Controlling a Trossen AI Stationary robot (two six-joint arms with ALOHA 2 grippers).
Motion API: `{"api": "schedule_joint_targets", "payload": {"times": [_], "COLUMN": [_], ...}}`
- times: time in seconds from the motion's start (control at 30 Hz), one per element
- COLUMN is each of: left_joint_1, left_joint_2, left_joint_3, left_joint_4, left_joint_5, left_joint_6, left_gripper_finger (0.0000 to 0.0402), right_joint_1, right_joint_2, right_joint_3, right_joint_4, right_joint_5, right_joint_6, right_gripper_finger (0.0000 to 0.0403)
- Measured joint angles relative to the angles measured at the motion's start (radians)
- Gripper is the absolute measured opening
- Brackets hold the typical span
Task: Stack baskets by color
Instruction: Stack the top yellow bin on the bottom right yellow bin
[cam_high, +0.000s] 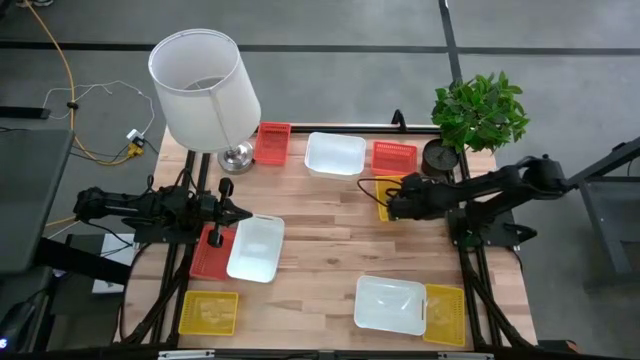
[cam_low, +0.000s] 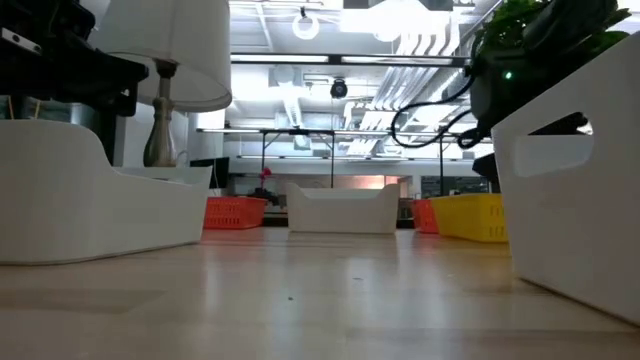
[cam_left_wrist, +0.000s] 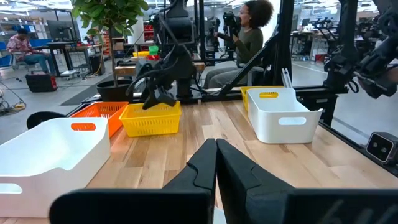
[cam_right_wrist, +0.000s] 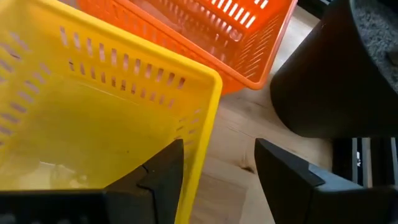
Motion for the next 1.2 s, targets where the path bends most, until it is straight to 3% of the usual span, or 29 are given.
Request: {"api": "schedule_joint_targets", "payload": {"times": [0.4,0.5,0.63,0.73,0.97,1.2], "left_joint_1": [0.000,0.000,0.000,0.000,0.000,0.000], "left_joint_2": [0.000,0.000,0.000,0.000,0.000,0.000], "left_joint_3": [0.000,0.000,0.000,0.000,0.000,0.000], "left_joint_4": [0.000,0.000,0.000,0.000,0.000,0.000], "left_joint_5": [0.000,0.000,0.000,0.000,0.000,0.000], "left_joint_6": [0.000,0.000,0.000,0.000,0.000,0.000], "left_gripper_finger": [0.0000,0.0000,0.0000,0.0000,0.0000,0.0000], "right_joint_1": [-0.022,-0.022,-0.012,0.011,0.137,0.341], "right_joint_2": [0.066,0.066,0.052,0.016,-0.111,-0.146], "right_joint_3": [0.000,0.000,0.000,0.033,0.241,0.528], "right_joint_4": [0.098,0.091,0.070,-0.008,-0.252,-0.376], "right_joint_5": [-0.017,-0.034,-0.024,-0.021,0.058,0.013], "right_joint_6": [-0.008,-0.030,-0.065,-0.056,-0.078,-0.125], "right_gripper_finger": [0.0173,0.0126,0.0019,0.0020,0.0002,0.0000]}}
